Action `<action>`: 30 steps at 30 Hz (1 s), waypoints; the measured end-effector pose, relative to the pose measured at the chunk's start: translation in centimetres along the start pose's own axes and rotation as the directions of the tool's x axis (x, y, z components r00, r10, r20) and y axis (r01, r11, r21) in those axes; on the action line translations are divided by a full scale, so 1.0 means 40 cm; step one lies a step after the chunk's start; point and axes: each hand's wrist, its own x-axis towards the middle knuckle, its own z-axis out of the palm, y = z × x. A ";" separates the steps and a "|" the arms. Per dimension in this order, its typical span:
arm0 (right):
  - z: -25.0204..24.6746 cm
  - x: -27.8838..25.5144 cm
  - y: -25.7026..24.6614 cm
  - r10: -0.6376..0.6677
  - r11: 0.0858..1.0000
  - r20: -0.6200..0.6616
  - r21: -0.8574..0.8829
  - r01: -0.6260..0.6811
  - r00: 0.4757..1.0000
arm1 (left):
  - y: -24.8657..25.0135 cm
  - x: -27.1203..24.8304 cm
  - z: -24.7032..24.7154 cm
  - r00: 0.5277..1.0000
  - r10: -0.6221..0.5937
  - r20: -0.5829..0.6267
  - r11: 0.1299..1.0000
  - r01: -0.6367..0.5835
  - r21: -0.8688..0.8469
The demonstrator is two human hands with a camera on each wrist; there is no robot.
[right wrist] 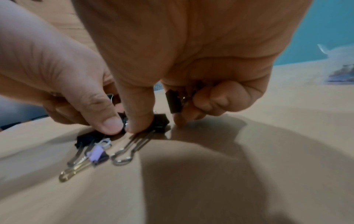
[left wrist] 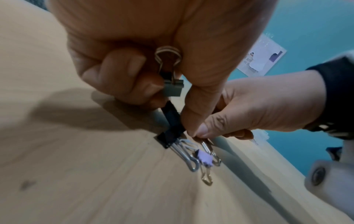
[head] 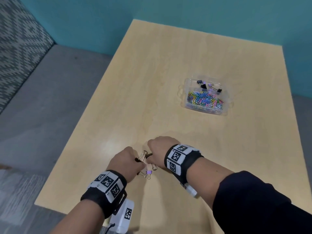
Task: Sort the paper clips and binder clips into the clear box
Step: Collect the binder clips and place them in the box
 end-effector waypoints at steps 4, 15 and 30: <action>-0.007 -0.002 0.040 0.019 1.000 -0.021 -0.022 -0.020 1.000 | 0.012 -0.005 -0.008 1.000 0.000 -0.023 0.999 -0.001 -0.045; 0.012 -0.050 0.152 0.105 0.994 -0.097 0.029 -0.103 0.990 | 0.137 0.044 -0.122 0.992 -0.018 -0.124 0.897 -0.039 -0.440; -0.011 -0.276 0.366 0.339 0.797 -0.061 0.549 -0.252 0.939 | 0.825 0.382 -0.097 0.859 0.502 -0.103 0.839 -0.455 0.299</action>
